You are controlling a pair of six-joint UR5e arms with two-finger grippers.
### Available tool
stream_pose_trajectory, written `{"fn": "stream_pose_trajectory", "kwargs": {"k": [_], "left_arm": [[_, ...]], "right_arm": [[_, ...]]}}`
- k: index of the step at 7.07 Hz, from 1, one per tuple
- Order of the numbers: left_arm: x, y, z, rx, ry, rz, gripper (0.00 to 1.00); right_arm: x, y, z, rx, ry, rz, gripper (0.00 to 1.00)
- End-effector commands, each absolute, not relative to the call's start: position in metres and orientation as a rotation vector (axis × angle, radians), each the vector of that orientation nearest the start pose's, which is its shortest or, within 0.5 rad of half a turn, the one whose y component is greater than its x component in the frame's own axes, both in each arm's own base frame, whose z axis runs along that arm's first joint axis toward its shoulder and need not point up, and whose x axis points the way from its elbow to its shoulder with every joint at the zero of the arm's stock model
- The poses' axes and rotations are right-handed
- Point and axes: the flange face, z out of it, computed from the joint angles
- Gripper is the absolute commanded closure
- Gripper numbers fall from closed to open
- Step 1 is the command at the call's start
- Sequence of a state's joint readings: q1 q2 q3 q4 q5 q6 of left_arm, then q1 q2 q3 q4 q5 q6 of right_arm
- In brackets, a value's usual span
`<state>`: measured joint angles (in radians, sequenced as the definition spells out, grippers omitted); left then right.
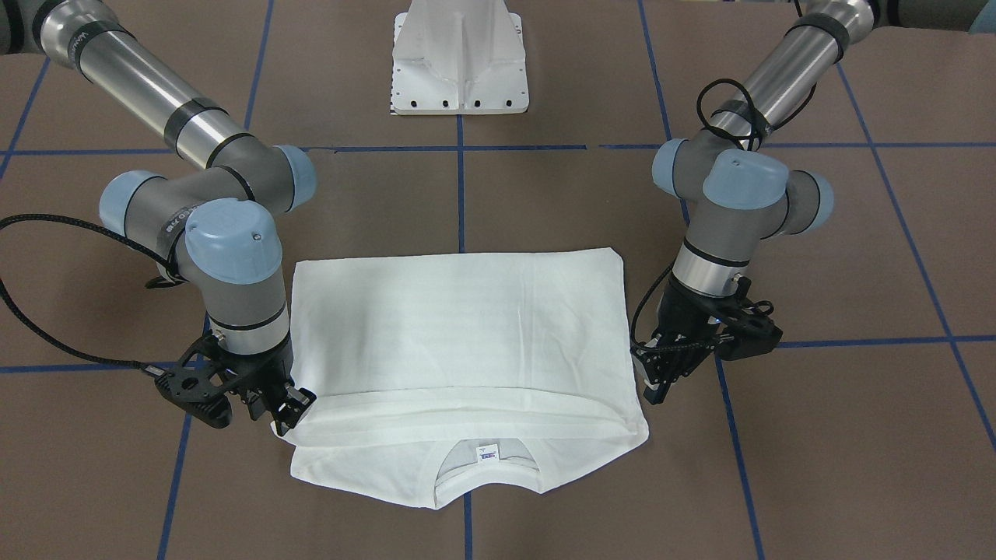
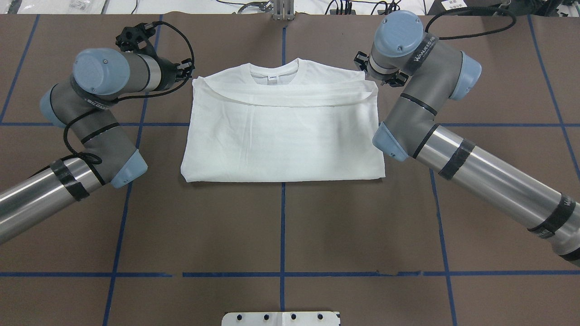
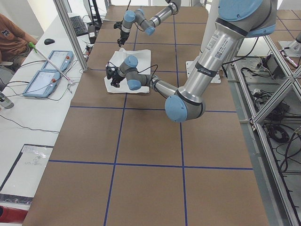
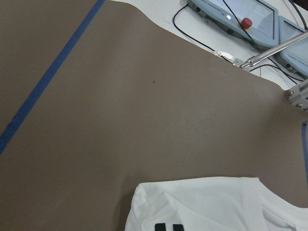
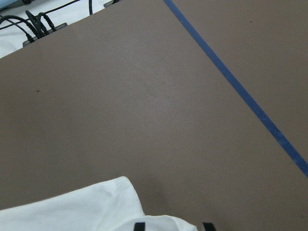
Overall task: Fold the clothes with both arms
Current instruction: 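Release the hem and raise both grippers away from the shirt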
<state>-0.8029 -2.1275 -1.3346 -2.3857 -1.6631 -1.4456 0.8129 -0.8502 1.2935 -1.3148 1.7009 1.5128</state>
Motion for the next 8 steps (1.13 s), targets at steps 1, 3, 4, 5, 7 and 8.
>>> {"fn": "stream_pose_trajectory", "kwargs": {"k": [1, 3, 4, 5, 7, 8], "left_arm": [[0.407, -0.607, 0.365, 0.459, 1.082, -0.539, 0.72], [0.408, -0.606, 0.368, 0.457, 1.077, -0.537, 0.46], [0.409, -0.606, 0.368, 0.455, 1.076, -0.536, 0.45], [0.409, -0.605, 0.37, 0.454, 1.073, -0.533, 0.45], [0.408, -0.606, 0.37, 0.456, 1.071, -0.535, 0.45], [0.408, -0.606, 0.37, 0.456, 1.071, -0.535, 0.45]], "right_arm": [[-0.434, -0.618, 0.306, 0.178, -0.771, 0.677, 0.41], [-0.421, -0.498, 0.329, 0.051, -0.866, 0.762, 0.29], [-0.423, -0.461, 0.345, -0.014, -0.865, 0.88, 0.22], [-0.432, -0.44, 0.346, -0.018, -0.869, 0.947, 0.24], [-0.458, -0.419, 0.366, -0.064, -0.825, 0.953, 0.23], [-0.463, -0.419, 0.369, -0.071, -0.817, 0.95, 0.23]]}}
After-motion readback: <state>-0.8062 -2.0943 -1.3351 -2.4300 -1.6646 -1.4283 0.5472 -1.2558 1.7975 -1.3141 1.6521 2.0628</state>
